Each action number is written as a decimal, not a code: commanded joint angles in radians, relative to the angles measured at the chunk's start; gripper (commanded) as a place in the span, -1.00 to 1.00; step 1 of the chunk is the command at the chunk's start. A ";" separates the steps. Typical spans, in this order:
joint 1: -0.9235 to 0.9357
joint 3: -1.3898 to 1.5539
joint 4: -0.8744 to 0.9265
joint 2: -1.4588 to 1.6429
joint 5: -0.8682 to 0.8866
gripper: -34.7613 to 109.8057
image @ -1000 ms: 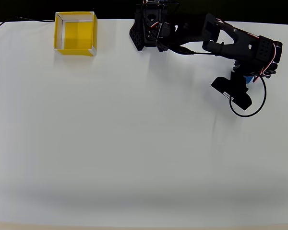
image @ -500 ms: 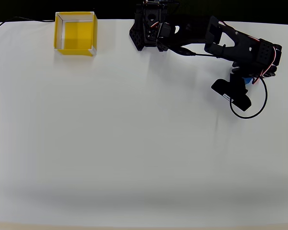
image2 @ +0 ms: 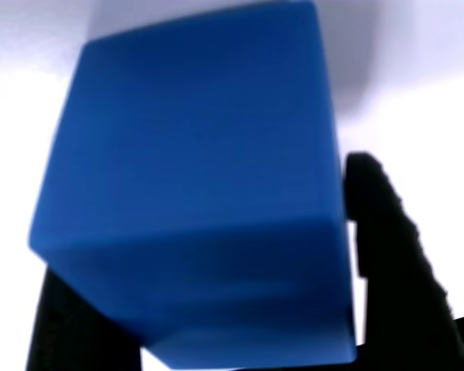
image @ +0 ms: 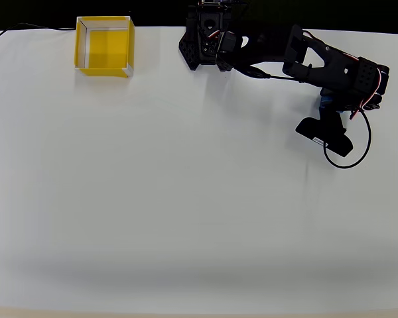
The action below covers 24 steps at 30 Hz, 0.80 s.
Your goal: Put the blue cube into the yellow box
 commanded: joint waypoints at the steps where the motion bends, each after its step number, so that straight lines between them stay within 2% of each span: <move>1: 0.017 -0.052 0.023 0.107 -0.074 -0.32; 12: 0.202 0.044 0.046 0.434 -0.433 -0.35; 18: 0.437 0.137 0.038 0.643 -0.615 -0.35; 24: 0.792 0.193 -0.014 0.759 -0.773 -0.35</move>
